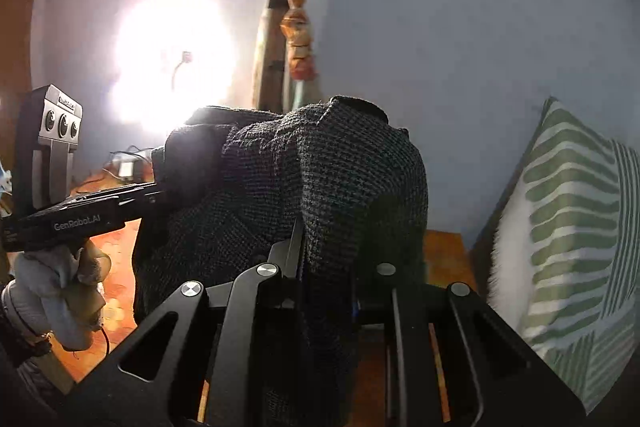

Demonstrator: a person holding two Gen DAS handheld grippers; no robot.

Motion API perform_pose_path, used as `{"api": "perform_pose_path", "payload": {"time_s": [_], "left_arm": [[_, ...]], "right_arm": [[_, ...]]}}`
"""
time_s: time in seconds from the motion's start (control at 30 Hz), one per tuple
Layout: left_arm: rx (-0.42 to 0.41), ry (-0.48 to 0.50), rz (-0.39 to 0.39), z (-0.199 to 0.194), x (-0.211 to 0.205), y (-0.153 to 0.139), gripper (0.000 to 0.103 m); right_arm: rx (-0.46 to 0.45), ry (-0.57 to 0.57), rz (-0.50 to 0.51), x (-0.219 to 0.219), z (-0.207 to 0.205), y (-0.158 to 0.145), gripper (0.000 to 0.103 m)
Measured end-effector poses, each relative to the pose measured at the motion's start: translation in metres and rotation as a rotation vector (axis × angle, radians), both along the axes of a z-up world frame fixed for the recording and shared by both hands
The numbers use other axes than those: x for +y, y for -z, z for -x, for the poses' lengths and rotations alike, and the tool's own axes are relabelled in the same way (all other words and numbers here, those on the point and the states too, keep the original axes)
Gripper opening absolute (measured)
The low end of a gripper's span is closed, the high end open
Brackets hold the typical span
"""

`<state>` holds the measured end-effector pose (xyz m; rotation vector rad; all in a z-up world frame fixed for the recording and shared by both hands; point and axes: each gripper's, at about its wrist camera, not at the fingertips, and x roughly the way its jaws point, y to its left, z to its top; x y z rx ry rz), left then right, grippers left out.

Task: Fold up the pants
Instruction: 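Lift and carry the bundle with both tools toward the dark clothes stack, then lower the bundle onto the dark clothes stack and open both tools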

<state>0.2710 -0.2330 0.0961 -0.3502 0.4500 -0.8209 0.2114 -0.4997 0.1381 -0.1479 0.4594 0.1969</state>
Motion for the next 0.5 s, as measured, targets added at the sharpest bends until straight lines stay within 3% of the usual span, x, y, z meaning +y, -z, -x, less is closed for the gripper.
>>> {"api": "perform_pose_path", "payload": {"time_s": [0.27,0.5], "left_arm": [[0.05,-0.002,0.026,-0.057,-0.044,0.026,0.018],[0.113,-0.05,-0.04,-0.11,-0.061,0.074,0.018]], "right_arm": [[0.03,-0.013,0.12,-0.034,-0.063,0.006,0.017],[0.104,-0.023,0.125,-0.051,-0.146,0.059,0.017]]}}
